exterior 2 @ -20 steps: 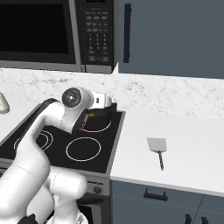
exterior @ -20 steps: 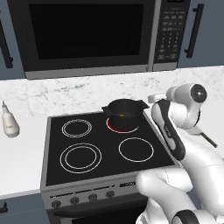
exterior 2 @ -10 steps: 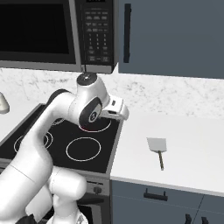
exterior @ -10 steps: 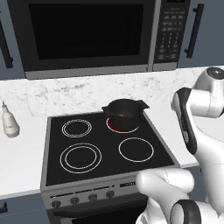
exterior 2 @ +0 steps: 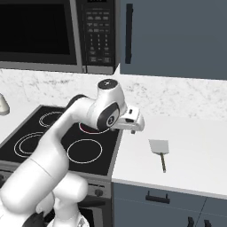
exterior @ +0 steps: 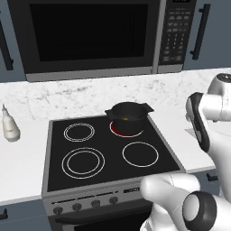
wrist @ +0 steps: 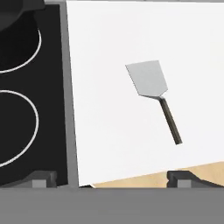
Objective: Put the lime and lemon in the pot. Retrieve the spatula and lightly stir the vegetables in the pot.
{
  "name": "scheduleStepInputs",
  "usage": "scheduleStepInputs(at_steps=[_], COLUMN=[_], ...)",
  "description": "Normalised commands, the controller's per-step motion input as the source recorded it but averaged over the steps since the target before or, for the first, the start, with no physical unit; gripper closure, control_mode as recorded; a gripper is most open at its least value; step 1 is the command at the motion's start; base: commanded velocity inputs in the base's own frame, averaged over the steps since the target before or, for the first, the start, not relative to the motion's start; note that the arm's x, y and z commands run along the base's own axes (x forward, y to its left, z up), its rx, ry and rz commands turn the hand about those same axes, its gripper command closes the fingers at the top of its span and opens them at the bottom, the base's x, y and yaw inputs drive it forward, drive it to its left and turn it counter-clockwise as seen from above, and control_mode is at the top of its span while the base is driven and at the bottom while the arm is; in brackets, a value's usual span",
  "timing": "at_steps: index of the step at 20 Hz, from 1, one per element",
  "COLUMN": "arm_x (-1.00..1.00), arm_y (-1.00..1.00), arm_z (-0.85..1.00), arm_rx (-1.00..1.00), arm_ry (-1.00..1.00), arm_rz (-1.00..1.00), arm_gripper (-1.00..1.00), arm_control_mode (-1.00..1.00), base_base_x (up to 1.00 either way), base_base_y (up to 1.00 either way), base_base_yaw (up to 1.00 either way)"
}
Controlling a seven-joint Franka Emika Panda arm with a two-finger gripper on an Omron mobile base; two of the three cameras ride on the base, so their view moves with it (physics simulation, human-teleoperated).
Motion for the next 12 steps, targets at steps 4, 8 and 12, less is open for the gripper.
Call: scheduleStepInputs(at_steps=[4,8,12], arm_x=[0.0,-0.04,0.0], arm_y=[-0.64,-0.95,-0.77], arm_z=[-0.45,-0.46,-0.45], arm_rx=[0.01,0.04,0.03], arm_ry=[0.18,0.24,0.13], arm_rz=[0.0,0.0,0.01], arm_gripper=[-1.0,-1.0,-1.0], arm_control_mode=[-1.0,-1.0,-1.0], base_base_x=[0.0,0.0,0.0], base_base_y=[0.0,0.0,0.0], base_base_yaw=[0.0,0.0,0.0])
